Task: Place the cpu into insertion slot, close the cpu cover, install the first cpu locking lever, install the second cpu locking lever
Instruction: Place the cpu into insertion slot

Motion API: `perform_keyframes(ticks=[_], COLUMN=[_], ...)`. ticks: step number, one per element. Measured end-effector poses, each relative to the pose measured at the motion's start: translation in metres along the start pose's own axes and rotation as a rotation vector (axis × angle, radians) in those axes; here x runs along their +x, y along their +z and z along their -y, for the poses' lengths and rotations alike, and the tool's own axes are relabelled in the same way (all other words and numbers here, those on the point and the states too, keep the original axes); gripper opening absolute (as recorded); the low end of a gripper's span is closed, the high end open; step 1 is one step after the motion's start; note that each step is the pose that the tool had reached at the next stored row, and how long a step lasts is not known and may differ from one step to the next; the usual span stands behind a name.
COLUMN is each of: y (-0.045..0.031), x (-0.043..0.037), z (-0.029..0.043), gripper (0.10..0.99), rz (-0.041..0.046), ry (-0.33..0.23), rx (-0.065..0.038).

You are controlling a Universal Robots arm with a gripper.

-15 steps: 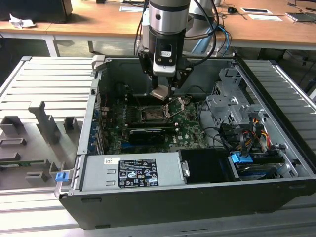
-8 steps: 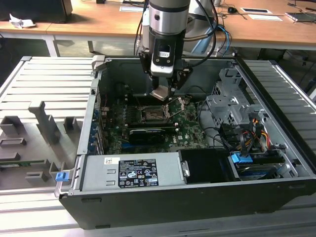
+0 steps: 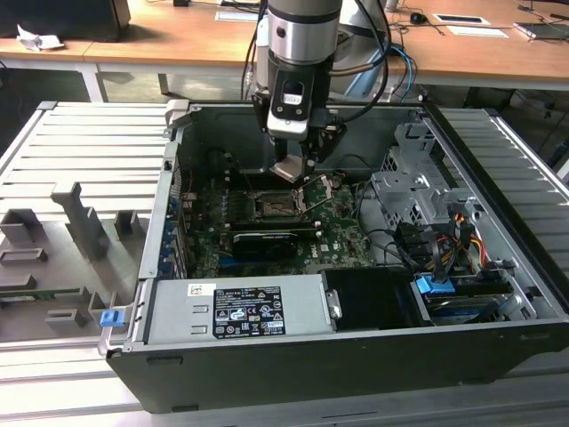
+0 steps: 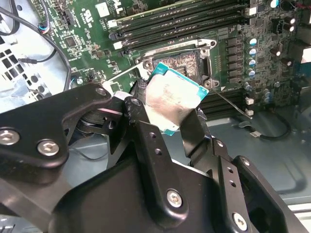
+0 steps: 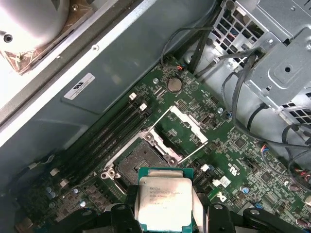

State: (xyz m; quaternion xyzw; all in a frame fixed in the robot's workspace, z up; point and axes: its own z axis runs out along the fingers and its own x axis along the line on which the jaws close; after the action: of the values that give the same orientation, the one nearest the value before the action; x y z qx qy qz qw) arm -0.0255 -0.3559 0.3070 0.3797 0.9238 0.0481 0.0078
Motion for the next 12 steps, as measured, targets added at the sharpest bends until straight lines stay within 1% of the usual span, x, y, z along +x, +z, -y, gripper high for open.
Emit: perform_keyframes(ticks=[8, 12], y=[0.0031, 0.0056], x=[0.0, 0.0], z=[0.0003, 0.0005], gripper=[0.525, 0.525], rz=[0.0033, 0.0072], ry=[0.038, 0.079], rx=[-0.001, -0.002])
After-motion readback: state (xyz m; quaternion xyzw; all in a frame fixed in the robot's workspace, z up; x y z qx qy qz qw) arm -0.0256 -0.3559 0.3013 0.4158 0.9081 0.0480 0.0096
